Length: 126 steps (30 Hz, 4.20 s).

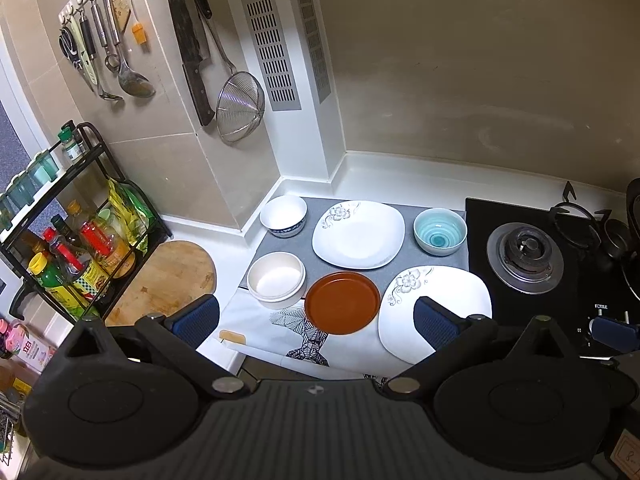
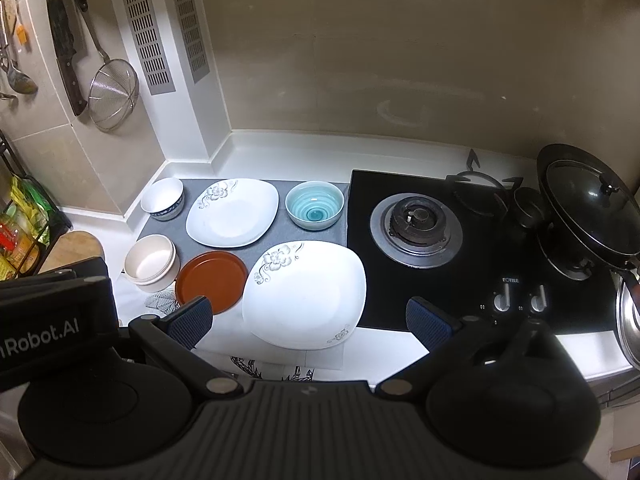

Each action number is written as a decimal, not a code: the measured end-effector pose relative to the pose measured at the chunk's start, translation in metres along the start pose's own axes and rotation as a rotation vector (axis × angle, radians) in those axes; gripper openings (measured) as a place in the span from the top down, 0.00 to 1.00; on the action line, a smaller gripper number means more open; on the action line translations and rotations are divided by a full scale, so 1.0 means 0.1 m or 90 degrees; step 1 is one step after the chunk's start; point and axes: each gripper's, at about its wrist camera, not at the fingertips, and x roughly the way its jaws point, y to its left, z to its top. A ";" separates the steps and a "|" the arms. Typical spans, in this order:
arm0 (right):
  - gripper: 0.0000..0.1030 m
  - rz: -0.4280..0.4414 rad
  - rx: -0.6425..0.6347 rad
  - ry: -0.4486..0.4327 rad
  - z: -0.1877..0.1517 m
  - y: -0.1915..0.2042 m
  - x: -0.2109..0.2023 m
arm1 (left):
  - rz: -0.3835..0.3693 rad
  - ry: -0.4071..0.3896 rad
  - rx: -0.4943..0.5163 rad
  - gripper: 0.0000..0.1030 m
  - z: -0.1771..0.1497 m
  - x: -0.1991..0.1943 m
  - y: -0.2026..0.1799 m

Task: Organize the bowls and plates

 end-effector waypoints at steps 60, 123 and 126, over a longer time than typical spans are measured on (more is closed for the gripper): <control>0.01 -0.033 0.002 0.090 -0.46 0.29 0.72 | -0.127 0.094 -0.069 0.00 -0.53 1.04 0.29; 0.60 0.153 0.369 0.150 -0.62 -1.48 3.49 | -0.483 0.505 0.050 0.69 -0.22 5.07 -0.69; 0.70 0.154 0.333 0.150 -0.60 -1.40 3.53 | -0.478 0.491 0.065 0.69 -0.22 5.02 -0.71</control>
